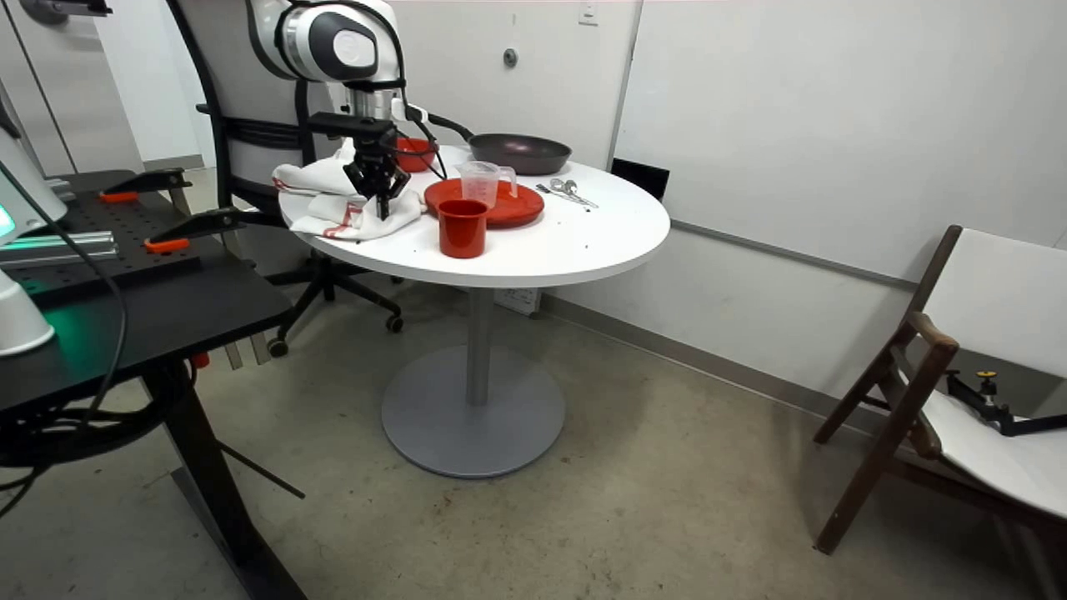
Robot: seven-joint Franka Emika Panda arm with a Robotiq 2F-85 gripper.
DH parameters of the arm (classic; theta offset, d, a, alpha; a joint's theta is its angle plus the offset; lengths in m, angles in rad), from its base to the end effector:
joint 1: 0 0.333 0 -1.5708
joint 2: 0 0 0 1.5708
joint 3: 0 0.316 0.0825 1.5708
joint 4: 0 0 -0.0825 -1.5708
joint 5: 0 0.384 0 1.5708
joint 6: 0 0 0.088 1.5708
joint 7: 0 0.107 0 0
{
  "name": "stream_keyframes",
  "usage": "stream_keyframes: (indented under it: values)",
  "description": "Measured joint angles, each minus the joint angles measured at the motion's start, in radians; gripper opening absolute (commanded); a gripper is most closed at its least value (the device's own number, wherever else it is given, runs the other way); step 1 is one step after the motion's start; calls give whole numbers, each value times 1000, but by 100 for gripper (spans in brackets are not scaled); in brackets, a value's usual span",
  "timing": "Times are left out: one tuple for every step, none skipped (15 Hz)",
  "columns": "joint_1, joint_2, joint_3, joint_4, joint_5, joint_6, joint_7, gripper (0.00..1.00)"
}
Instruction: Use the towel on the right to wipe the table top
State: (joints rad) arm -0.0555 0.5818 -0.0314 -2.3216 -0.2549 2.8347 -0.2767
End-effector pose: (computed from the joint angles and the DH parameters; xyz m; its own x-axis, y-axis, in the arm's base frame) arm 0.4913 -0.0315 0.0847 0.9014 0.4218 -0.0976 0.4278 -0.9024 0.0515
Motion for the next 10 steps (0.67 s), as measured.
stream_keyframes:
  values:
    - [-1,-1,3,-1,0,0,0,3]
    - [-3,-1,7,-3,2,0,0,3]
    - [-8,-2,15,-4,6,0,-1,3]
    - [-21,-2,35,-4,15,0,-10,3]
    - [-42,-2,65,-5,28,3,-27,3]
    - [-63,-2,98,-4,39,6,-45,3]
    - [-81,0,131,-2,49,9,-60,3]
    - [-95,2,163,3,60,11,-76,3]
    - [-102,4,189,11,68,13,-86,3]
    - [-108,6,213,20,75,13,-96,3]
